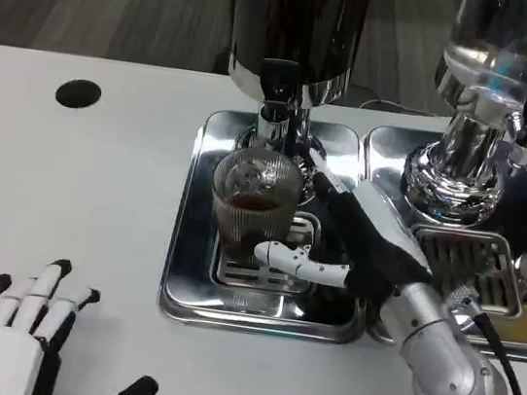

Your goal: Grasp the cup under the faucet to collect the drink, then remove the cup.

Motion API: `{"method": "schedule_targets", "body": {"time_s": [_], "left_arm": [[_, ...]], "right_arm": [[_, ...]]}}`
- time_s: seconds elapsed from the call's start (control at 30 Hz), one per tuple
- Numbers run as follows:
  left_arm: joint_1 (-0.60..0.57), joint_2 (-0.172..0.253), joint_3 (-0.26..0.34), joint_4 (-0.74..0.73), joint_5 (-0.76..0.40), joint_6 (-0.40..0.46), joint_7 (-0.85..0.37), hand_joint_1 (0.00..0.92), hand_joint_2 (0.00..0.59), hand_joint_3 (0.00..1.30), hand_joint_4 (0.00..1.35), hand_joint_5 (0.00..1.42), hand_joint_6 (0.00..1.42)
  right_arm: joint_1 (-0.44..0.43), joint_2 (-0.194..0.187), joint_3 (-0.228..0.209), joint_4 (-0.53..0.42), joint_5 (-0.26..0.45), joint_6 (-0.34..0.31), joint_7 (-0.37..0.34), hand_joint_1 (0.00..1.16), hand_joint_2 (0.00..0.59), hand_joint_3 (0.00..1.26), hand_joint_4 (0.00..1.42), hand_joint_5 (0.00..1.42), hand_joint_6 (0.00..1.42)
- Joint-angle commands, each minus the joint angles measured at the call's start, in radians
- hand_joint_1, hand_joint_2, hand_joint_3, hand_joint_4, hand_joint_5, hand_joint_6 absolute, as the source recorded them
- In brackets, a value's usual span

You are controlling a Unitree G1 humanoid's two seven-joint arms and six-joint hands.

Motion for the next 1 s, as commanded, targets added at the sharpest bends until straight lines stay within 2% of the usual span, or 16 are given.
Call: {"method": "schedule_targets", "body": {"time_s": [0.03, 0.37, 0.63, 1.0], "left_arm": [[0.011, 0.01, 0.01, 0.006, -0.003, -0.009, 0.023, 0.0, 0.141, 0.41, 0.0, 0.2, 0.15], [0.021, 0.007, 0.02, 0.008, -0.012, -0.015, 0.03, 0.0, 0.138, 0.43, 0.02, 0.2, 0.15], [0.029, 0.005, 0.03, 0.022, -0.023, -0.025, 0.043, 0.0, 0.139, 0.43, 0.02, 0.21, 0.15], [0.039, 0.01, 0.04, 0.025, -0.039, -0.027, 0.054, 0.0, 0.14, 0.44, 0.03, 0.21, 0.15]], "right_arm": [[-0.023, 0.012, -0.006, 0.015, 0.014, -0.024, -0.019, 0.58, 0.153, 0.0, 0.0, 0.0, 0.0], [-0.019, 0.046, -0.011, 0.016, -0.01, -0.015, -0.119, 0.6, 0.149, 0.0, 0.0, 0.0, 0.09], [-0.036, 0.049, -0.002, 0.025, -0.013, -0.005, -0.119, 0.6, 0.146, 0.0, 0.0, 0.0, 0.1], [-0.074, 0.064, 0.013, 0.093, -0.007, -0.014, -0.113, 0.59, 0.144, 0.0, 0.0, 0.0, 0.08]]}}
